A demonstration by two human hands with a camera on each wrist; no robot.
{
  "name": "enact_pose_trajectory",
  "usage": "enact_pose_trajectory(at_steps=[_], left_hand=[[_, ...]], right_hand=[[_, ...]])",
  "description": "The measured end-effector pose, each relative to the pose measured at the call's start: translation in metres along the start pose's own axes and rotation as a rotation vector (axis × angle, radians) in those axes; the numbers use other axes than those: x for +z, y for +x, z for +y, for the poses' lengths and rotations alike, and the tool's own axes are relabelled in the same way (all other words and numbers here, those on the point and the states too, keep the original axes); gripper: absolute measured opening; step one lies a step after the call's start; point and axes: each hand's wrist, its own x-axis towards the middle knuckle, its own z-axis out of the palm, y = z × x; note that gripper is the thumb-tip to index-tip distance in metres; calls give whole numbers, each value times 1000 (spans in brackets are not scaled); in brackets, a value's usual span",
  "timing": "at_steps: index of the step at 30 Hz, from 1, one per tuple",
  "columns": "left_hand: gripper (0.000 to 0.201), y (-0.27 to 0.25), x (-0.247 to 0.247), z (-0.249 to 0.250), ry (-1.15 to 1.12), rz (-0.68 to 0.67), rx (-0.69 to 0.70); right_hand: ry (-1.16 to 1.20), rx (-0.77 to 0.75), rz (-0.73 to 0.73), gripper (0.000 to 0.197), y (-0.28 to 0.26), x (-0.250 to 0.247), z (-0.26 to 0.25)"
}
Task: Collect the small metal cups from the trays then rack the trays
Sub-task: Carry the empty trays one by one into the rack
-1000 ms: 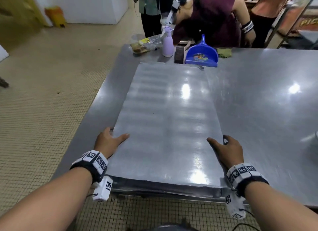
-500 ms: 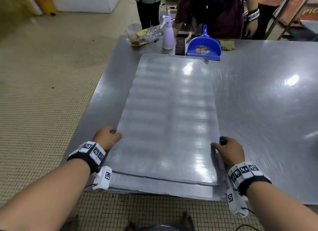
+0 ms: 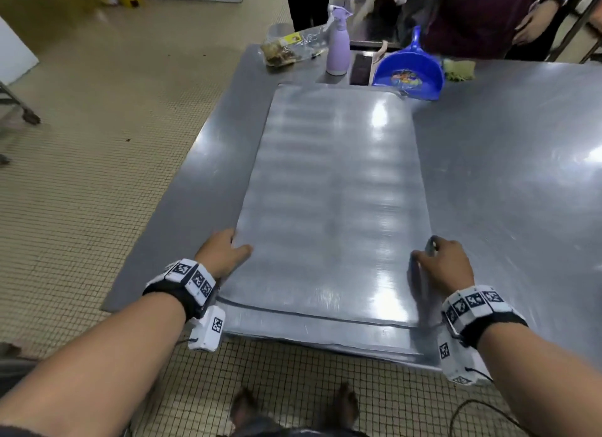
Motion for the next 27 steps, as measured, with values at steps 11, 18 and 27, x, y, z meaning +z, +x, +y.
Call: enact_pose_trajectory(at_steps=[11, 18, 27], left_hand=[[86, -100, 63, 10, 369, -191, 411], [42, -115, 83, -9, 130, -64, 391], [32, -125, 95, -18, 42, 19, 442]], right_hand=[[-243, -793, -457, 66, -104, 32, -35], [-96, -757, -286, 33, -145, 60, -19], [-51, -543, -168, 26, -176, 76, -21]])
